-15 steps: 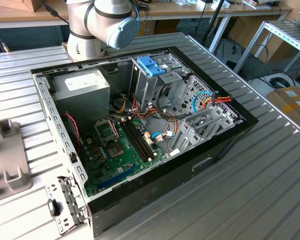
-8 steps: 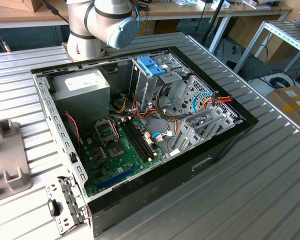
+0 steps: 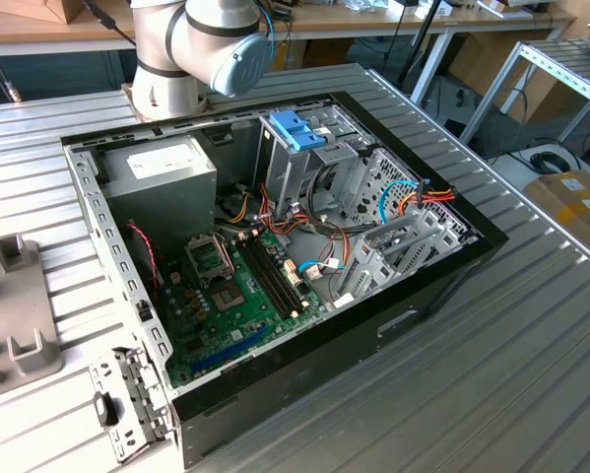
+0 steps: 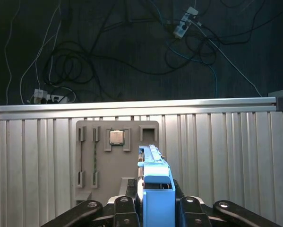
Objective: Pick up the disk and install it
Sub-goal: 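Pick up the disk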
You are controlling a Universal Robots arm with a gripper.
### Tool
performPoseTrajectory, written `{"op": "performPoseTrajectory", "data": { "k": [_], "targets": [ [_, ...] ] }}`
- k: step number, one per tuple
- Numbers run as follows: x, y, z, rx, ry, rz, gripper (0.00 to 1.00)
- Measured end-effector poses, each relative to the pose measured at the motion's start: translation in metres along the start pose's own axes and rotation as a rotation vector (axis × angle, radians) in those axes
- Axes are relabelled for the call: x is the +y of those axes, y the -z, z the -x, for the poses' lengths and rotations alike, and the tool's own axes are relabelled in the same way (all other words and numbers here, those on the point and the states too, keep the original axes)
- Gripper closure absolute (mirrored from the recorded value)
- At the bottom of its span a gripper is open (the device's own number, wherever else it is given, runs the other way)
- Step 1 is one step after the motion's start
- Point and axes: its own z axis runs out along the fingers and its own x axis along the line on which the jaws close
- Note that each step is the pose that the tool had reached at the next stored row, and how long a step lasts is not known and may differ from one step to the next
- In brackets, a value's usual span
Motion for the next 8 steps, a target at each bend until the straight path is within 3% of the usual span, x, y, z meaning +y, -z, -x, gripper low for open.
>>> {"op": "performPoseTrajectory", "data": {
  "k": [8],
  "targets": [
    [0.0,0.0013,-0.0001,0.0,0.0,-0.0001,0.63]
  ]
}}
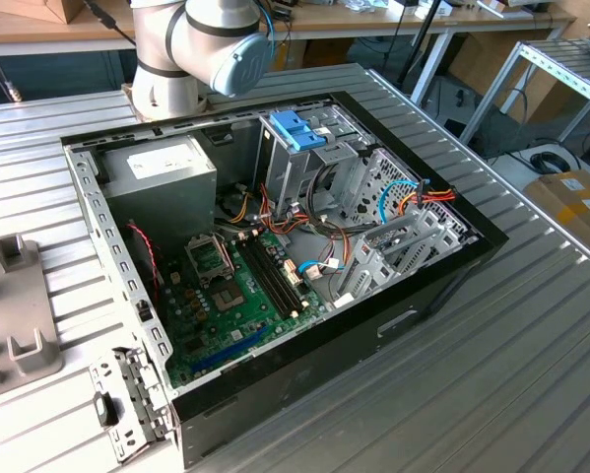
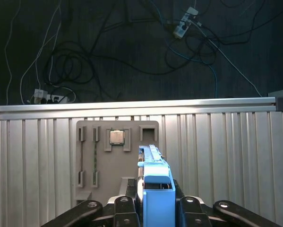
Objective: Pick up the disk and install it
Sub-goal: 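Pick up the disk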
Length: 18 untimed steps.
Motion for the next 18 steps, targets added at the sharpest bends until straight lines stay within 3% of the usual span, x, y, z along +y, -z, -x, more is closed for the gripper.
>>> {"op": "performPoseTrajectory", "data": {
  "k": [18],
  "targets": [
    [-0.0011,0.0043,0.0001,0.0,0.0,0.0001,0.63]
  ]
}}
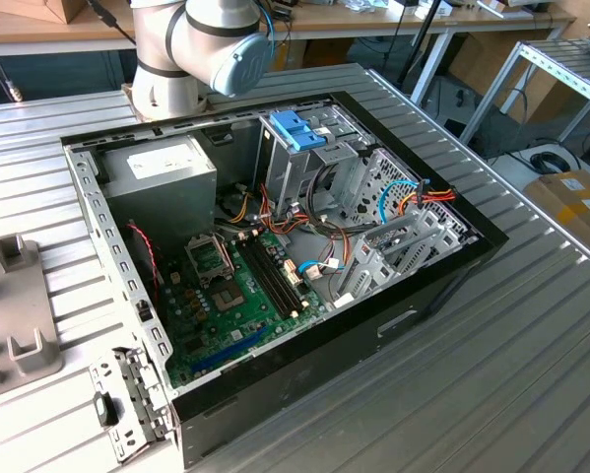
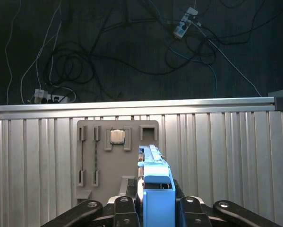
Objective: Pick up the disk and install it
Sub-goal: 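Pick up the disk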
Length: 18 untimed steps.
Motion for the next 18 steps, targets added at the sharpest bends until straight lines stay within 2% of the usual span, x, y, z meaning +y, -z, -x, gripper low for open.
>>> {"op": "performPoseTrajectory", "data": {
  "k": [18],
  "targets": [
    [-0.0067,0.0003,0.0003,0.0,0.0,0.0,0.63]
  ]
}}
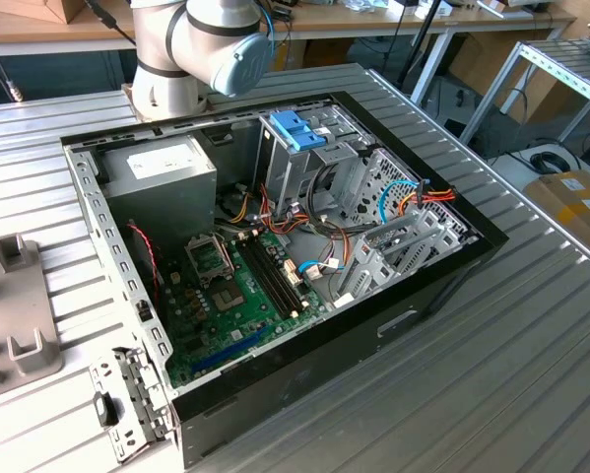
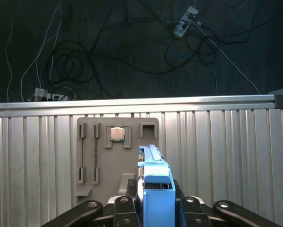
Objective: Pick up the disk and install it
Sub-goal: 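Pick up the disk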
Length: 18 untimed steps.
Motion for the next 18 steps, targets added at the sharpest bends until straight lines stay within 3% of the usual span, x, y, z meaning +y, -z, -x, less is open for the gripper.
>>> {"op": "performPoseTrajectory", "data": {
  "k": [14,18],
  "targets": [
    [-0.0083,0.0005,0.0,0.0,0.0,0.0001,0.63],
    [-0.0094,0.0005,-0.0044,-0.0004,0.0,0.0001,0.63]
  ]
}}
